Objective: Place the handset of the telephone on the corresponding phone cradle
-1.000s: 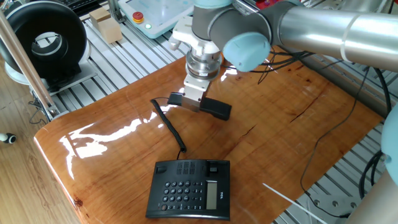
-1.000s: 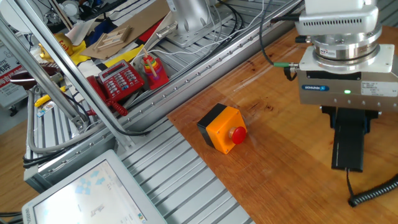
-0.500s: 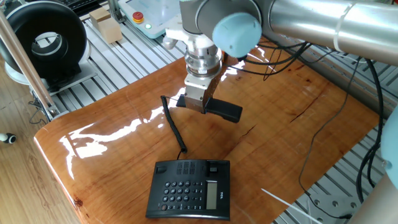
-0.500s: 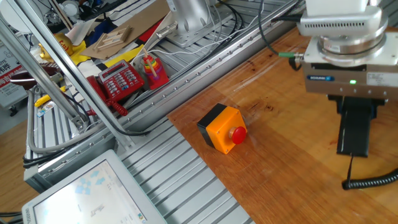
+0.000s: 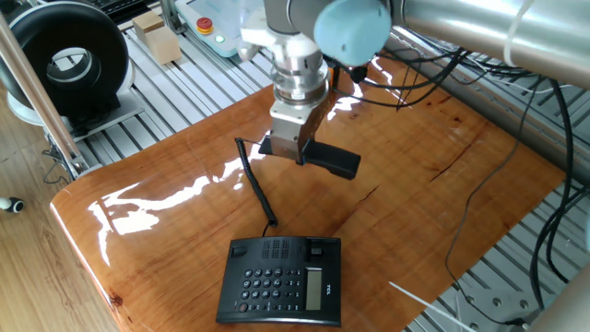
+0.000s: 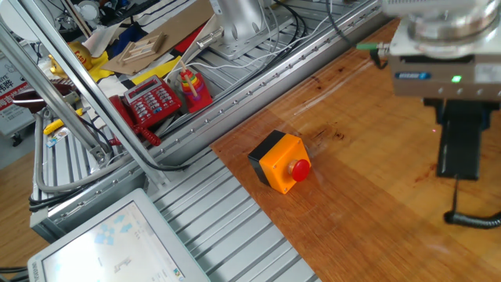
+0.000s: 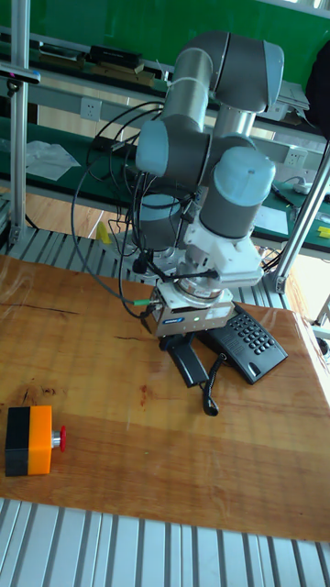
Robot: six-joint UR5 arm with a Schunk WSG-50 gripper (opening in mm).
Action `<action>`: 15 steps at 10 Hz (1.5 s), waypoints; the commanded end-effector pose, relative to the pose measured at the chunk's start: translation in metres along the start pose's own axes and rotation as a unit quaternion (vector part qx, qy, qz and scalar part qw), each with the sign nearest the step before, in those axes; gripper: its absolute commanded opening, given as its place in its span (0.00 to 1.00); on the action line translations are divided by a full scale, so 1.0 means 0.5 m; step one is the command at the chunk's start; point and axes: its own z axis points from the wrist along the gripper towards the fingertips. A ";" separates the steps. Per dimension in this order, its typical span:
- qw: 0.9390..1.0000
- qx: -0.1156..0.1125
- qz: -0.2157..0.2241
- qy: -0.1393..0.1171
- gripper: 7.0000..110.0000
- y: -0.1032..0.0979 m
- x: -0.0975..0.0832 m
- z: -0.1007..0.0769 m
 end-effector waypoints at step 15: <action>0.999 -0.012 0.024 0.041 0.00 0.197 0.083 0.024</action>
